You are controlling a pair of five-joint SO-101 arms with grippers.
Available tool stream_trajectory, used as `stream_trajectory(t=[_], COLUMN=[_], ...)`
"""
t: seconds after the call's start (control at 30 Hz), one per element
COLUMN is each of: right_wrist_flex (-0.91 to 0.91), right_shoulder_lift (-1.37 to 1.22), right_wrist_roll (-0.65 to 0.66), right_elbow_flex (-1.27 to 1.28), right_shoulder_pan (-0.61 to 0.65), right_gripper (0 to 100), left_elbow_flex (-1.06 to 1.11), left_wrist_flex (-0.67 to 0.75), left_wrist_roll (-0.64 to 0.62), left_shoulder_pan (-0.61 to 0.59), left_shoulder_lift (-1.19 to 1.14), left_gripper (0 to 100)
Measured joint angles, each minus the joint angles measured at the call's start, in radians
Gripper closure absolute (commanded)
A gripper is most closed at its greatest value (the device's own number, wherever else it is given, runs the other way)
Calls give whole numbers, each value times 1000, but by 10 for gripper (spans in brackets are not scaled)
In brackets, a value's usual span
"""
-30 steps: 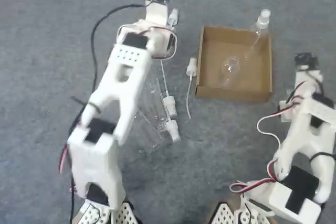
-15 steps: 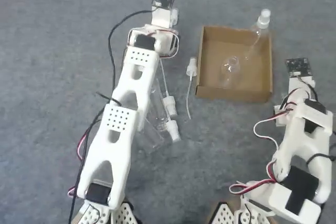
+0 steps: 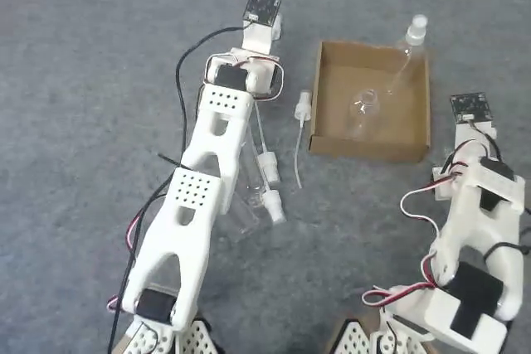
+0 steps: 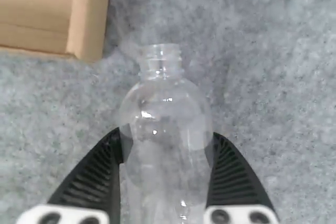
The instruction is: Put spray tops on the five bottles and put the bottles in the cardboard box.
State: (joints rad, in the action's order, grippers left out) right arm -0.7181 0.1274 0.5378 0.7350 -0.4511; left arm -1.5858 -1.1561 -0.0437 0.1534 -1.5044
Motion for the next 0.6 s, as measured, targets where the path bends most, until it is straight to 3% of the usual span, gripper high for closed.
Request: stream_trajectory(t=[0.23,0.6], right_wrist_flex=[0,0], right_shoulder_lift=[0,0], right_wrist_roll=[0,0], right_elbow_flex=[0,0], right_shoulder_pan=[0,0], right_gripper=[939,939], left_elbow_flex=[0,61], left_wrist_flex=[0,-3], left_wrist_roll=[0,-5], left_shoulder_pan=[0,11], left_shoulder_lift=[0,-2], left_gripper=[885,961])
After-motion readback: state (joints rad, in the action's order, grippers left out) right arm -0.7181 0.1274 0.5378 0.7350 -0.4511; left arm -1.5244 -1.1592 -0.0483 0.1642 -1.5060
